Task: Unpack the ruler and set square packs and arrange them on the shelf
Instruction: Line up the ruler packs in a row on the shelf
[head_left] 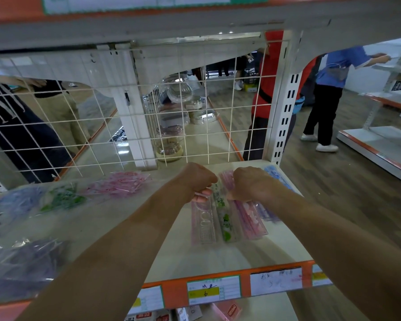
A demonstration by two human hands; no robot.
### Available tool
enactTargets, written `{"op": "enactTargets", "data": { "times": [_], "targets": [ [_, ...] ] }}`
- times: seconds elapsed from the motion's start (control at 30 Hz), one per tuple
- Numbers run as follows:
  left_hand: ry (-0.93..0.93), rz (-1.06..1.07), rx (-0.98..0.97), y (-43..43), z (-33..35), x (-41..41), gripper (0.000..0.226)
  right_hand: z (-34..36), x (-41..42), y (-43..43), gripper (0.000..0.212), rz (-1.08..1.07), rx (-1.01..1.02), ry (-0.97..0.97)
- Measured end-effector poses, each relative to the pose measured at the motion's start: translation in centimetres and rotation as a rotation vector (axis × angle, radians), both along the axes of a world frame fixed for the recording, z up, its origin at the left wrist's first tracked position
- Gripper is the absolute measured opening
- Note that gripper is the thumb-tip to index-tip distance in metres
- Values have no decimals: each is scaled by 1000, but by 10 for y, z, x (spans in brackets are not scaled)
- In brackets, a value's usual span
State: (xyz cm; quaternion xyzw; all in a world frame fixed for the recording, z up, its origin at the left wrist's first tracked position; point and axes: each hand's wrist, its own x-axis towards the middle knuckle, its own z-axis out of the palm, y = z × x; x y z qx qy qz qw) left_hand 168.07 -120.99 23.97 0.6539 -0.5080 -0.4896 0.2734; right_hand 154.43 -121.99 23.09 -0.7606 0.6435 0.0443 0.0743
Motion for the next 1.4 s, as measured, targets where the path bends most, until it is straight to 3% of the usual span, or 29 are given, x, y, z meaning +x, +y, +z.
{"op": "enactTargets", "data": {
  "times": [0.2, 0.3, 0.4, 0.57, 0.77, 0.93, 1.2, 1.4],
  "targets": [
    [-99, -15, -82, 1, -2, 9, 14, 10, -8, -8, 19, 37, -97, 24],
    [-151, -37, -162, 1, 1, 4, 8, 17, -29, -15, 27, 14, -85, -18],
    [-87, -84, -185, 0, 8, -13, 9, 20, -60, -22, 26, -90, -77, -32],
    [239, -109, -2, -7, 20, -69, 12, 17, -112, -20, 29, -235, -19, -129],
    [215, -116, 135, -18, 18, -125, 19, -5, -129, -11, 43, -364, 69, -265],
    [219, -105, 153, -24, 17, -152, 32, -17, -136, -8, 39, -440, 134, -421],
    [348, -143, 269, -31, 13, -170, 19, -17, -144, -5, 29, -466, 178, -542],
    [401, -66, 301, -48, 10, -150, 58, -16, -146, -10, 20, -476, 126, -510]
  ]
}}
